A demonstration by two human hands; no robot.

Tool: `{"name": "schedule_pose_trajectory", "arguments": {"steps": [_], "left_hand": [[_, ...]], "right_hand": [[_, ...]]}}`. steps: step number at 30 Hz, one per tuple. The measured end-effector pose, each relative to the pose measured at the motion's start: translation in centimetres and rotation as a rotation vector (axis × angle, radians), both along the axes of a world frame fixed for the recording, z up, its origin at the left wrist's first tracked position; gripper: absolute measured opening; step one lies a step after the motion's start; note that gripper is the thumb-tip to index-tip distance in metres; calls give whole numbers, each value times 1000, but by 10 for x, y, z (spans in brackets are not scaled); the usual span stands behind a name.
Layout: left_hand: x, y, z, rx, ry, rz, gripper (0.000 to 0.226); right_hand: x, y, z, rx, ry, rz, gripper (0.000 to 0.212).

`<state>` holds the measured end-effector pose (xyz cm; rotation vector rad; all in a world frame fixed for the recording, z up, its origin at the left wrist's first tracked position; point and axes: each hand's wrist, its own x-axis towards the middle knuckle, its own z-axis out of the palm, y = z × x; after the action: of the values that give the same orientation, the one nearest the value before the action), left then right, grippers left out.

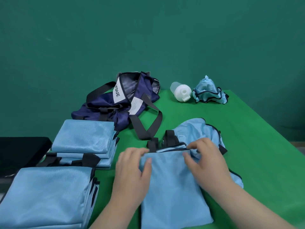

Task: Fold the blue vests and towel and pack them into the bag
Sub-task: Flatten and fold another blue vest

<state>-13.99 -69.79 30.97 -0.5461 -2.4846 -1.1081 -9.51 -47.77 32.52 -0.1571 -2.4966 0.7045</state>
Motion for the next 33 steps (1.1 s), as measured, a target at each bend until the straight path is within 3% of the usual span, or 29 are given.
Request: {"name": "schedule_pose_trajectory", "arguments": {"steps": [3,6,9,12,24,33], "left_hand": [[5,0,-17,-233,95,-157,23],[1,0,-27,-500,51,-264,42],[-3,0,-24,-596,-88,-303,71],[-4,0,-20,-660,-144,-308,87],[-23,-8,-20,-584,-90,-365,87],[-22,-13,-23,-633,-82,-388,86]], "right_hand": [[10,-11,-8,194,22,179,22],[6,-12,-18,396,-201,262,49],[0,-6,-22,487,-402,267,67],[-4,-2,-23,517,-434,256,71],[-1,-6,-35,522,-419,252,71],[2,-6,-36,519,-449,266,69]]}}
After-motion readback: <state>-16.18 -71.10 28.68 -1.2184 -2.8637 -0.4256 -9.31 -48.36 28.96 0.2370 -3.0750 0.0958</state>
